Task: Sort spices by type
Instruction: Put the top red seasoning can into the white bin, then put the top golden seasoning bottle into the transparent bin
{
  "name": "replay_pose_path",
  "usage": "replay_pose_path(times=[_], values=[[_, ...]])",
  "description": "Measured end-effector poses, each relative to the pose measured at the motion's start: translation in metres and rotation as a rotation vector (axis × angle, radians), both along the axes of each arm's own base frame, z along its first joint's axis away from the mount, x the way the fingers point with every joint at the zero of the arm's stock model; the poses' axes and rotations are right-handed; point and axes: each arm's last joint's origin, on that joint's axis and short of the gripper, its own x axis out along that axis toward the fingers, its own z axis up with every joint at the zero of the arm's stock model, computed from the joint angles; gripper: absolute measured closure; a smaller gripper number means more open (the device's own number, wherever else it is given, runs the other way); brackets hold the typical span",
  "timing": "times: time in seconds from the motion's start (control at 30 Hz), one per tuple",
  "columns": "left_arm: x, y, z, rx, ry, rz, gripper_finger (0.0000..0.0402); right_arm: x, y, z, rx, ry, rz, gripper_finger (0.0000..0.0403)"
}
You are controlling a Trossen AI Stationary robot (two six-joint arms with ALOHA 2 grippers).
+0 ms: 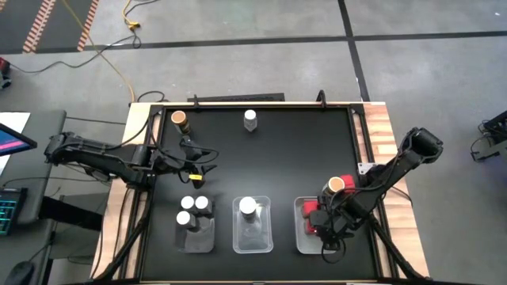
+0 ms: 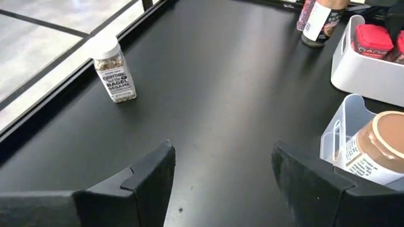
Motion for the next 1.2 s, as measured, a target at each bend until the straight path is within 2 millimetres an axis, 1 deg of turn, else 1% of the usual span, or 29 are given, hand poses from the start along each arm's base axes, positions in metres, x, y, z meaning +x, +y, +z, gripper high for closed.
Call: replay_pose_path(times=[0.17, 0.4, 0.63, 0.73, 0.8, 0.9, 1.03, 1.1, 1.2], values=[[0.000, 0.000, 0.000, -0.003, -0.001, 0.002, 0.0150, -0.002, -0.002, 0.004, -0.002, 0.003, -0.001, 0.0067], [0.000, 0.000, 0.000, -0.003, -0.001, 0.002, 0.0150, -0.007, -0.005, 0.023, -0.009, 0.011, 0.001, 0.0061], [0.000, 0.000, 0.000, -0.020, -0.014, 0.011, 0.0150, -0.017, -0.014, 0.059, 0.052, -0.059, 0.002, 0.0061], [0.000, 0.000, 0.000, -0.051, -0.027, 0.029, 0.0150, -0.026, -0.022, 0.079, 0.095, -0.110, 0.001, 0.0060], [0.000, 0.000, 0.000, -0.055, -0.029, 0.031, 0.0150, -0.035, -0.029, 0.090, 0.105, -0.118, -0.003, 0.0061], [0.000, 0.000, 0.000, -0.062, -0.032, 0.035, 0.0150, -0.051, -0.045, 0.098, 0.083, -0.094, -0.082, 0.0062], [0.000, 0.000, 0.000, -0.050, -0.026, 0.028, 0.0150, -0.071, -0.069, 0.101, -0.065, -0.096, -0.267, 0.0061], [0.000, 0.000, 0.001, -0.047, -0.027, 0.026, 0.0150, -0.077, -0.078, 0.104, -0.128, -0.140, -0.360, 0.0062], [0.000, 0.000, 0.001, -0.057, -0.032, 0.032, 0.0150, -0.079, -0.085, 0.109, -0.178, -0.263, -0.458, 0.0062]])
